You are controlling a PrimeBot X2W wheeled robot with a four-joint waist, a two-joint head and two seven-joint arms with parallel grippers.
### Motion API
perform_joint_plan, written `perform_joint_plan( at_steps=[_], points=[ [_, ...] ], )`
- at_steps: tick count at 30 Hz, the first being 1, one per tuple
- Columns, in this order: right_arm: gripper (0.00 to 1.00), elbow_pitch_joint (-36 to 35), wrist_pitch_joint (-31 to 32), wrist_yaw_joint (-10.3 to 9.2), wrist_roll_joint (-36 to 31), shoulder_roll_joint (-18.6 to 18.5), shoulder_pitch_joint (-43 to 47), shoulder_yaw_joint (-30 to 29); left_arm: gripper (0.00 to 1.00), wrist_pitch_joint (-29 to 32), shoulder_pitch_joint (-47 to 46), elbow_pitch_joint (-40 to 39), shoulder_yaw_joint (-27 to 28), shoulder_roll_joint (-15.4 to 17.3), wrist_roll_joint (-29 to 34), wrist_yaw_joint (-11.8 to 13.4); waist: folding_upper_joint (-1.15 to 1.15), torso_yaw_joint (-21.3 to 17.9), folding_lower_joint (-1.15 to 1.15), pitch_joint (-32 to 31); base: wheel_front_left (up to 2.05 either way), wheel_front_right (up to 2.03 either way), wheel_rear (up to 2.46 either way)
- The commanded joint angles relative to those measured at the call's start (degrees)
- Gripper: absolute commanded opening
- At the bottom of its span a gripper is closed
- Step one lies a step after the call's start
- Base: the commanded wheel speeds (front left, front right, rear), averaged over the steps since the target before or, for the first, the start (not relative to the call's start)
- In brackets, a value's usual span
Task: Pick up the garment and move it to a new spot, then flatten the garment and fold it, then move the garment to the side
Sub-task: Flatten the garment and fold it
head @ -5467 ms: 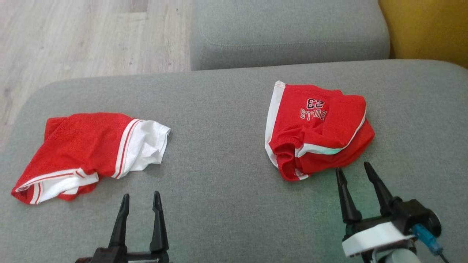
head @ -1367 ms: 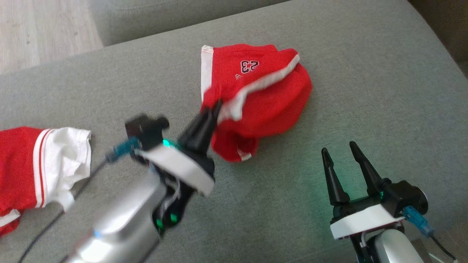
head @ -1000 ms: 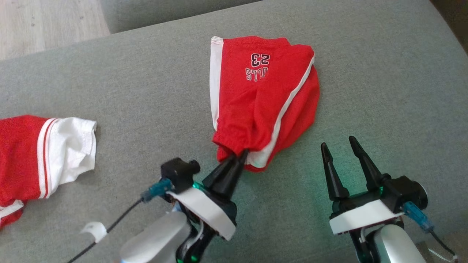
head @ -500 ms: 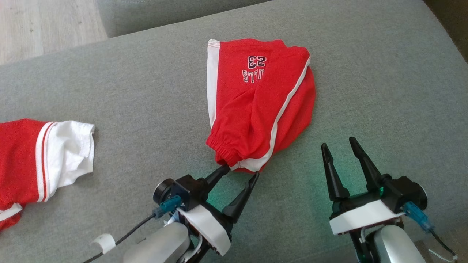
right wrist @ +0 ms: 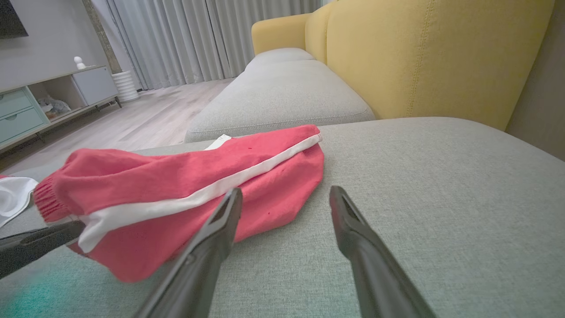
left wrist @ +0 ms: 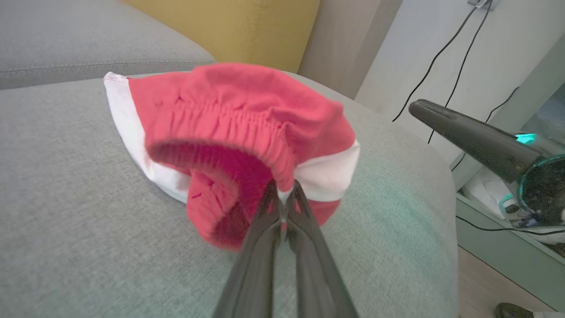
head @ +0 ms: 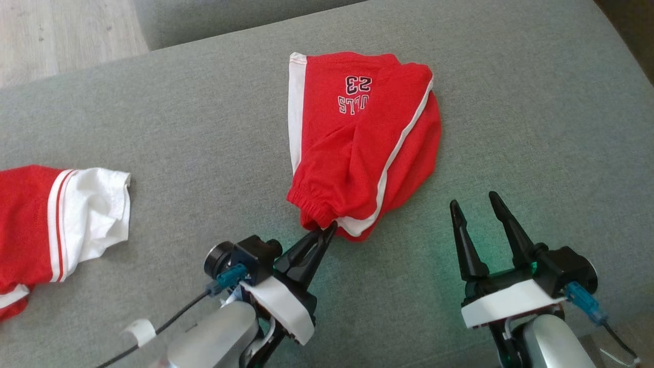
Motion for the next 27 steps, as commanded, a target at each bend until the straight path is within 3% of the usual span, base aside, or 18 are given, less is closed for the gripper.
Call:
perform_joint_plan(
  at_steps=[1, 7, 12, 16, 22, 27],
  points=[
    [1.0, -1.4, -0.2, -0.04, 0.2, -0.1, -1.6, 1.0, 0.0, -0.6, -2.6, -1.1, 2.0, 0.1, 0.5, -0.6, 0.0, 0.0, 0.0, -0.1, 0.0, 0.0, 0.0],
    [1.0, -1.3, -0.2, -0.04, 1.0, -0.1, -1.3, 1.1, 0.0, -0.5, -9.9, -4.0, 2.1, -0.4, 0.9, -2.3, 0.0, 0.2, 0.0, -1.6, 0.0, 0.0, 0.0],
    [1.0, -1.2, -0.2, -0.04, 1.8, -0.1, -0.5, 1.1, 0.0, 0.4, -16.1, -9.3, 5.2, 1.6, -0.3, -2.6, 0.0, 0.0, 0.0, -3.4, 0.0, 0.0, 0.0],
    [1.0, -1.1, -0.2, -0.04, 2.7, -0.1, 0.6, 0.3, 0.0, 3.3, -18.6, -17.2, 8.8, 7.1, -1.8, -1.5, 0.0, 0.8, 0.0, -4.9, 0.0, 0.0, 0.0],
    [1.0, -1.5, -0.2, -0.04, 3.5, -0.1, 1.6, -0.4, 0.0, 8.1, -13.4, -30.1, 15.4, 17.3, -7.5, 4.5, 0.0, 4.1, 0.0, -5.7, 0.0, 0.0, 0.0],
    [1.0, -1.6, -0.2, -0.04, 3.0, -0.1, 1.4, -0.3, 0.0, 9.2, -5.2, -29.6, 18.5, 24.5, -11.8, 7.9, 0.0, 8.5, 0.0, -4.4, 0.0, 0.0, 0.0]
  ],
)
